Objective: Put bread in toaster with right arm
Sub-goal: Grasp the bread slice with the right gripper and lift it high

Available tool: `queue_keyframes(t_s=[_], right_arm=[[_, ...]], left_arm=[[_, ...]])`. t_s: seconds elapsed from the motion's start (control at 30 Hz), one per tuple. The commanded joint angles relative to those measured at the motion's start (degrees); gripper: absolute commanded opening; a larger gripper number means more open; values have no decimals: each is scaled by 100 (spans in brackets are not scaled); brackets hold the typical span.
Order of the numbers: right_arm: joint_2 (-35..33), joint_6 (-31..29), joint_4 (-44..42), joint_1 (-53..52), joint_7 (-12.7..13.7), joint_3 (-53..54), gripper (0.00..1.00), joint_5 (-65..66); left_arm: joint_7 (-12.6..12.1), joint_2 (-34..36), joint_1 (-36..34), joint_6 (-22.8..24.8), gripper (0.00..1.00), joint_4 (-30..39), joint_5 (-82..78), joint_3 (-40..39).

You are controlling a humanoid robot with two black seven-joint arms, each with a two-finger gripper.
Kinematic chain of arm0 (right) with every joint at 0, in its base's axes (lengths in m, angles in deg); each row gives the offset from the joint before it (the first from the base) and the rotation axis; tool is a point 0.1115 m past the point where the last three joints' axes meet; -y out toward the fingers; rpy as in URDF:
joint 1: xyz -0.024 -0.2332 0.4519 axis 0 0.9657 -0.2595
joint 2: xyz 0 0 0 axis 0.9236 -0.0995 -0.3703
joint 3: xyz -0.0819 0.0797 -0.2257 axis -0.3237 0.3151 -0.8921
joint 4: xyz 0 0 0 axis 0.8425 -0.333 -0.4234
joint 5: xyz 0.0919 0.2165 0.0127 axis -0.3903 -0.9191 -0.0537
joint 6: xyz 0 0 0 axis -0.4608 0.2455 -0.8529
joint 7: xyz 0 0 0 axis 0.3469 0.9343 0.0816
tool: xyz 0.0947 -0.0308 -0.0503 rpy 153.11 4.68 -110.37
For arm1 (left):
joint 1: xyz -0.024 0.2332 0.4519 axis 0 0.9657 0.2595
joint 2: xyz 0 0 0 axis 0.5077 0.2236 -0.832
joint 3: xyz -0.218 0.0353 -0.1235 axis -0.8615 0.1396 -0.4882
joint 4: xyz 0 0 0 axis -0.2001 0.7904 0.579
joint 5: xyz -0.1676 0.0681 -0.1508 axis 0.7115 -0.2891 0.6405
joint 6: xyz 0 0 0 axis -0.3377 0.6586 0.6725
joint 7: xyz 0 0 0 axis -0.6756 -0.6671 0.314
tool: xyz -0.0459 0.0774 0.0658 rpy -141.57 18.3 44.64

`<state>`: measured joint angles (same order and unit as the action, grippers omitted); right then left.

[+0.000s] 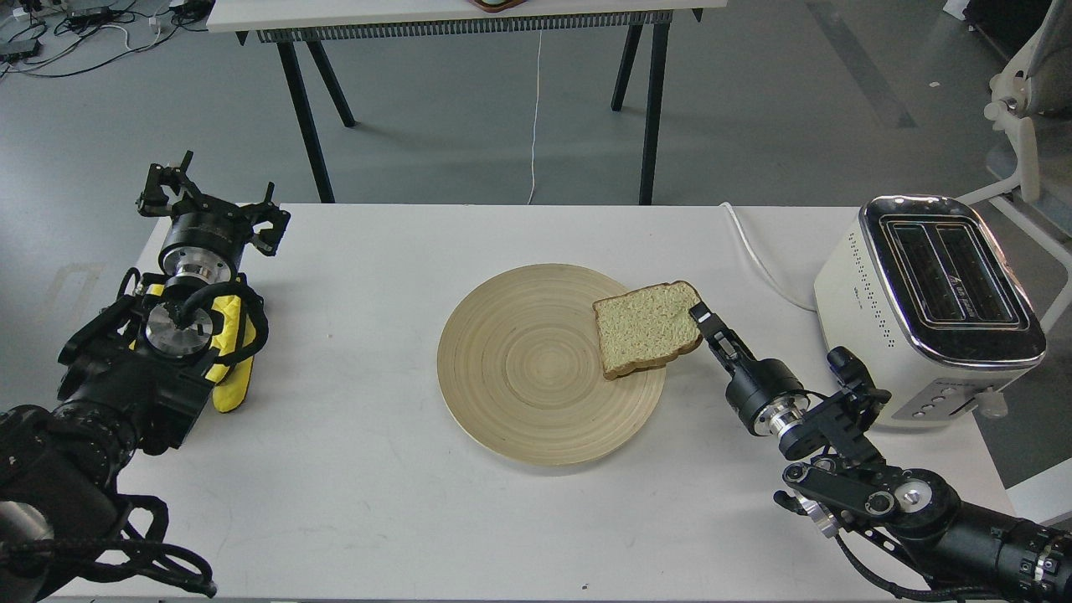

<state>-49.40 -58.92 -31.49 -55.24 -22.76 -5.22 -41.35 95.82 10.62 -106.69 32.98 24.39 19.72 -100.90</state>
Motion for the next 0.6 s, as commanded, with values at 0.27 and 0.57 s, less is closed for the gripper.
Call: queue_keyframes(t_s=[0.27,0.57], right_arm=[[-1874,0,1754,-412,14,1222,0,14],[-4203,0,2283,-571,-48,1513,0,84]], left_arm=[[0,-1,0,0,100,0,0,0],[0,-1,0,0,100,0,0,0]])
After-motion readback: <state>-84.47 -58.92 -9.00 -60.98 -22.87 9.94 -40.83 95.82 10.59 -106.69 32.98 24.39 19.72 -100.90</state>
